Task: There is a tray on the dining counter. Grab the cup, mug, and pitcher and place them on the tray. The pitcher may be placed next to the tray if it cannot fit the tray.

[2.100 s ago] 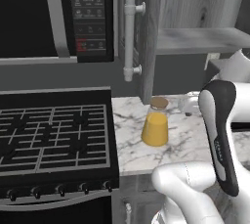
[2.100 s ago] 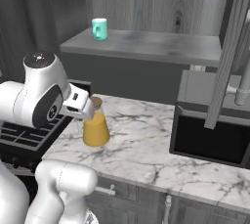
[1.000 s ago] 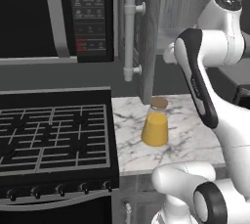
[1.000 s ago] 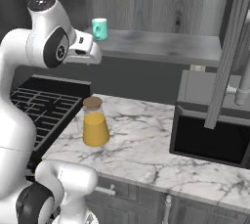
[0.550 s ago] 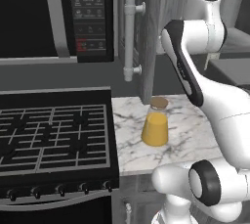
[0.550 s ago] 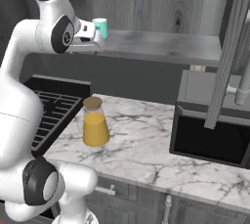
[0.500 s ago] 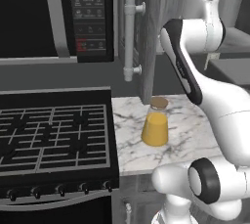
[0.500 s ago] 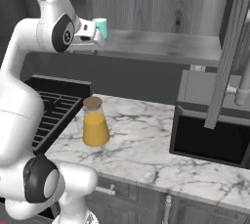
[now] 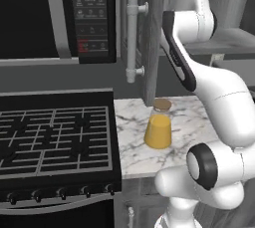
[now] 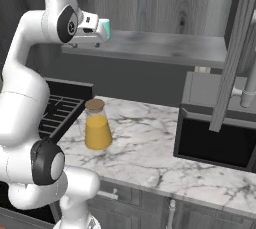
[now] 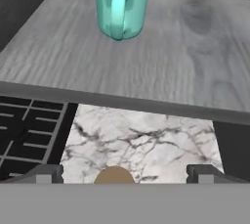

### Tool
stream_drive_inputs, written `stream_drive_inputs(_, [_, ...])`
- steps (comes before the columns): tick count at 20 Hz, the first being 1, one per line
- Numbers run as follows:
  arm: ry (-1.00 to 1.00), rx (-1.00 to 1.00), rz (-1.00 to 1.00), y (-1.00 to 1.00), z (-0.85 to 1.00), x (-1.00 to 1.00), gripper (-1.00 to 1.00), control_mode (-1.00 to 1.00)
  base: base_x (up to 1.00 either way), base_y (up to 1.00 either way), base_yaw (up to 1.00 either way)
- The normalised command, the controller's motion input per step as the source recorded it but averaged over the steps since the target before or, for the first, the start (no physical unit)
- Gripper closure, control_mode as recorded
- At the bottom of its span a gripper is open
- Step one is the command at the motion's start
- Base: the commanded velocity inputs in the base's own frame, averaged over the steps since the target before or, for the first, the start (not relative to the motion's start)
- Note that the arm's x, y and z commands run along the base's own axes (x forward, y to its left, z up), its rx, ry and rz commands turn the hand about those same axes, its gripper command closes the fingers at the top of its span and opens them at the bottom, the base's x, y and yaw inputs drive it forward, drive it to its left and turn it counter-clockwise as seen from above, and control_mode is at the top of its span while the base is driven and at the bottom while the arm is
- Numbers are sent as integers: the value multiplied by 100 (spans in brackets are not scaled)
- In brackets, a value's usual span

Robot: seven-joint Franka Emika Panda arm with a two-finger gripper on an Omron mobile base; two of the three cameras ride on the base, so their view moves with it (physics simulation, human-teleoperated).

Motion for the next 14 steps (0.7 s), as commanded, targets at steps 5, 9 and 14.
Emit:
stream_drive_inputs(5, [-2, 0, 0, 17, 0, 46, -100, -100, 0, 0, 0])
stream_drive_inputs(9, [0, 0, 0, 5, 0, 56, -100, -100, 0, 0, 0])
stream_drive_inputs(14, [0, 0, 0, 0, 0, 54, -100, -100, 0, 0, 0])
